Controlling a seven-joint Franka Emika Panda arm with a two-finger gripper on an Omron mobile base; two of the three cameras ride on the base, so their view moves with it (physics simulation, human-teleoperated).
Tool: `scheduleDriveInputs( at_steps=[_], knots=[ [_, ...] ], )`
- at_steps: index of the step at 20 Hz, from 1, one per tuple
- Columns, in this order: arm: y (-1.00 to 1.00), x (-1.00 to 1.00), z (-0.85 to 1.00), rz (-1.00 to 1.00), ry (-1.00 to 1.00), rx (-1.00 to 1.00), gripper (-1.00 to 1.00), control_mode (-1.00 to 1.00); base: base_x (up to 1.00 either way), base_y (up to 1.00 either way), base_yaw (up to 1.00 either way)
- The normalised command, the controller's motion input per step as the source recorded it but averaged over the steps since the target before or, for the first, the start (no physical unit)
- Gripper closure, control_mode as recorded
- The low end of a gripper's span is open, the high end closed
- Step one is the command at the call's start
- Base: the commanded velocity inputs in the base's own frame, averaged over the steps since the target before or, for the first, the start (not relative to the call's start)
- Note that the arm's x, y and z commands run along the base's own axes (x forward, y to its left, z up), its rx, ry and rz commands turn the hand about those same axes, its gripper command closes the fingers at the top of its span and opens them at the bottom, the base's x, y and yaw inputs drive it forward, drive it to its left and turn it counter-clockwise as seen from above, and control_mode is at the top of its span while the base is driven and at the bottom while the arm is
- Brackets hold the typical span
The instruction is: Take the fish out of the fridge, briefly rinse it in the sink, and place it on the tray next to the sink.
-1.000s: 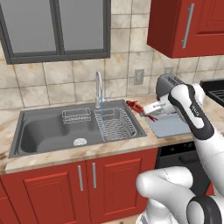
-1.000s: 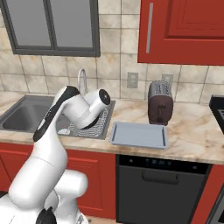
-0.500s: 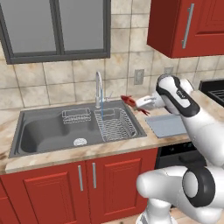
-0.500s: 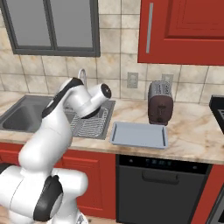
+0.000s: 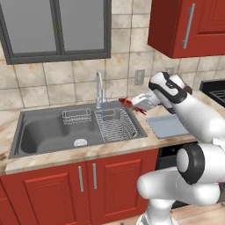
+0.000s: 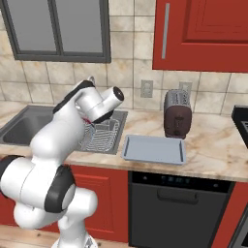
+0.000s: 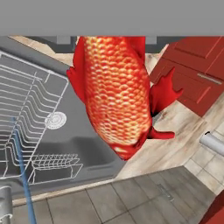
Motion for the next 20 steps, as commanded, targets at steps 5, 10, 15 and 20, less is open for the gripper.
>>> scheduleDriveInputs(
  at_steps=[5,10,15,20],
  knots=[
    [0.00,0.27,-0.47,0.01,0.13,-0.11,1.00,-1.00,0.00,0.00,0.00],
    [0.01,0.31,-0.25,0.03,0.09,-0.07,1.00,-1.00,0.00,0.00,0.00],
    [0.00,0.34,-0.15,0.04,0.06,-0.04,1.00,-1.00,0.00,0.00,0.00],
    [0.00,0.33,-0.15,0.04,0.04,-0.03,1.00,-1.00,0.00,0.00,0.00]
  ],
)
